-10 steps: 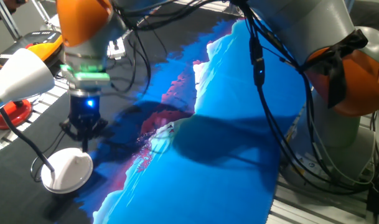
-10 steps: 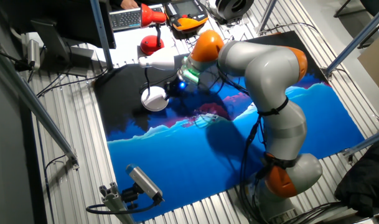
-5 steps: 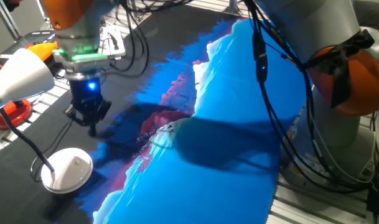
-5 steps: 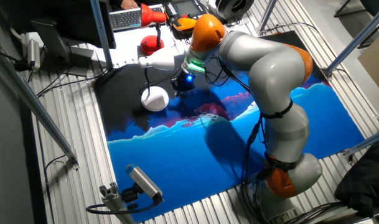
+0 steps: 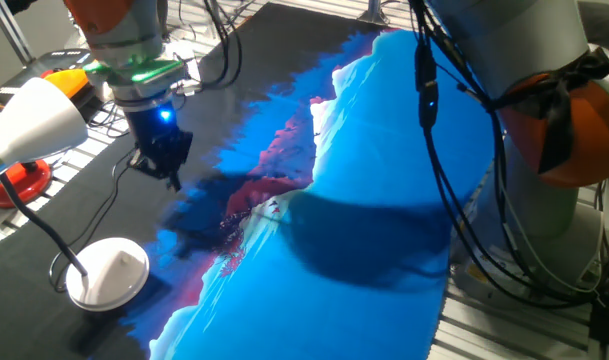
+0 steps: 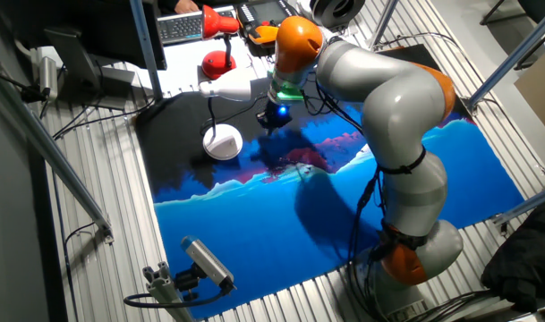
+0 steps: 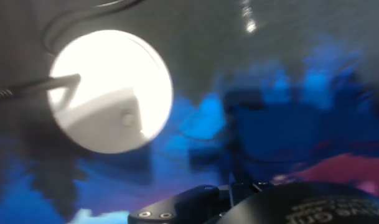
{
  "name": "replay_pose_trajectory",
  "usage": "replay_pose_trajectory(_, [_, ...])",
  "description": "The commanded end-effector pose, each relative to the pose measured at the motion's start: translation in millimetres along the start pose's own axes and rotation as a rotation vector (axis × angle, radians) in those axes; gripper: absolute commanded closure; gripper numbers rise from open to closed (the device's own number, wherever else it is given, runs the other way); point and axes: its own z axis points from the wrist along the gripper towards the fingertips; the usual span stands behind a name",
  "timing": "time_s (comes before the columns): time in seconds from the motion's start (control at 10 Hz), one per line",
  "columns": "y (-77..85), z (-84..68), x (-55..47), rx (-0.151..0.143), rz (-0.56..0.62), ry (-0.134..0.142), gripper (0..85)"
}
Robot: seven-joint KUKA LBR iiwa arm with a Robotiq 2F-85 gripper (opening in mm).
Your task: Turn off the desk lamp by pressing the button
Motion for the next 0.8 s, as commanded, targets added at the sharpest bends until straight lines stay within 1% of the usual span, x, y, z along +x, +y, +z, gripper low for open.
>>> replay_pose_trajectory(0.0, [-9.8,-1.6,0.1,0.036,-0.039,-0.005,85.0])
replay_pose_trajectory(0.1, [-19.1,0.7,2.2,0.040,-0.055,-0.023,85.0])
replay_pose_trajectory(0.2, [-23.9,4.5,4.5,0.049,-0.066,-0.035,85.0])
replay_pose_trajectory(0.3, [-18.7,6.2,2.7,-0.003,-0.019,-0.022,85.0])
replay_pose_trajectory(0.4, [-17.1,6.5,2.1,-0.003,0.000,-0.021,85.0])
replay_pose_trajectory(0.5, [-17.1,6.5,2.1,0.026,0.019,-0.021,85.0])
replay_pose_trajectory(0.6, [-17.1,6.5,2.1,0.063,0.032,-0.024,85.0])
replay_pose_trajectory(0.7, [-17.1,6.5,2.1,0.107,0.036,-0.027,85.0])
